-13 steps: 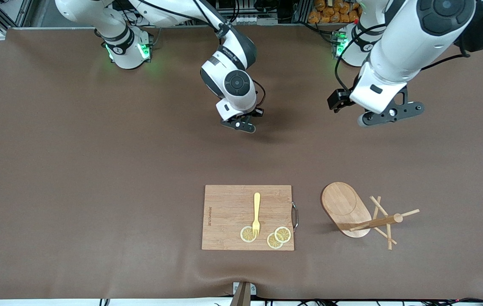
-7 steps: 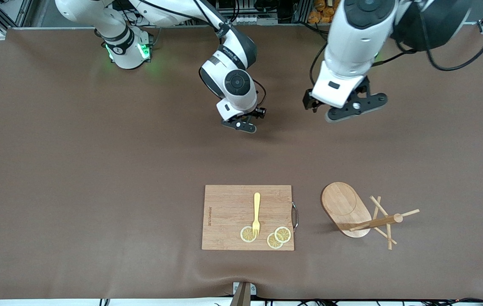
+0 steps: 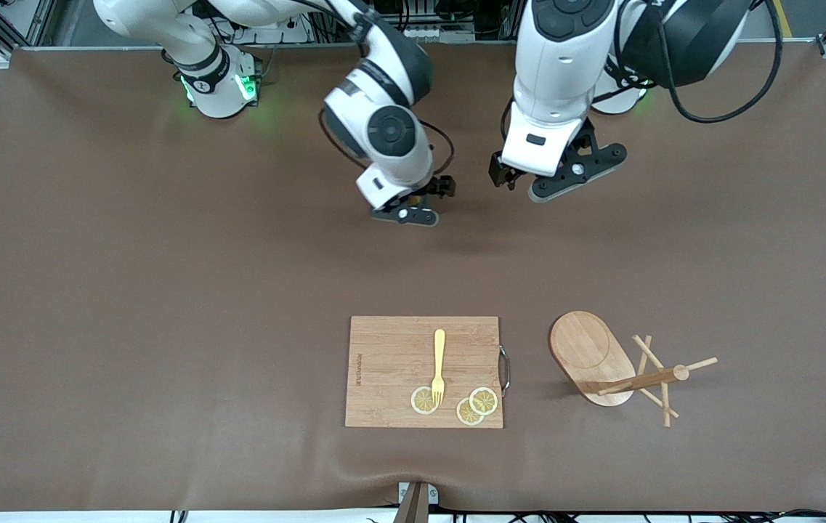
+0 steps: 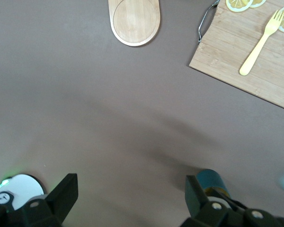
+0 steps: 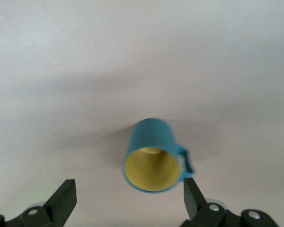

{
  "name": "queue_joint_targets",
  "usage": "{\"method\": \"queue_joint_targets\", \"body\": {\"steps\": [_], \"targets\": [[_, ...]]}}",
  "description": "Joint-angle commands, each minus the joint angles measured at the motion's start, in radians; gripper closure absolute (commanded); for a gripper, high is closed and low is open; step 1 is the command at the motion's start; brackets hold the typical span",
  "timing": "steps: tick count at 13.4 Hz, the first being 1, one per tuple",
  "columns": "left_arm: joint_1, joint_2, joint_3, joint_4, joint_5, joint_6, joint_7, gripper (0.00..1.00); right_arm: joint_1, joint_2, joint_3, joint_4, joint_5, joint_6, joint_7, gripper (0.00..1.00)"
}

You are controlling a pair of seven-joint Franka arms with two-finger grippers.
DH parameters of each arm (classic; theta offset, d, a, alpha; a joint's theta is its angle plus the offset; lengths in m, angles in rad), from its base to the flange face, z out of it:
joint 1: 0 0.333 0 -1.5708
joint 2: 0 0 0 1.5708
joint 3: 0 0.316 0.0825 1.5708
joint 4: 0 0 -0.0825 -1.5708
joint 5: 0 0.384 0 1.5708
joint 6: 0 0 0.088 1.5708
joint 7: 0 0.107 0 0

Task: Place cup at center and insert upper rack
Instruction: 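Set the teal mug down mid-table and open the right gripper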

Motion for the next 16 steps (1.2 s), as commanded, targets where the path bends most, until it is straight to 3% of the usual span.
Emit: {"method": "queue_joint_targets", "body": {"steps": [1, 7, 12, 16], "targets": [[-0.014, 0.003, -0.001, 0.011, 0.027, 0.010, -0.047, 0.00, -0.138, -0.086, 0.009, -0.016, -0.011, -0.116, -0.201, 0.00], [-0.130, 0.080, 0.002, 0.037, 0.120, 0.076, -0.222, 0.00, -0.512, -0.230, -0.012, -0.019, -0.054, -0.209, -0.633, 0.00], [-0.254, 0.196, 0.012, 0.101, 0.224, 0.157, -0.435, 0.00, -0.623, -0.329, -0.033, -0.017, -0.338, -0.199, -0.754, 0.00], [-0.356, 0.289, 0.017, 0.131, 0.304, 0.174, -0.616, 0.00, -0.735, -0.366, -0.038, -0.020, -0.335, -0.196, -0.868, 0.00]]}}
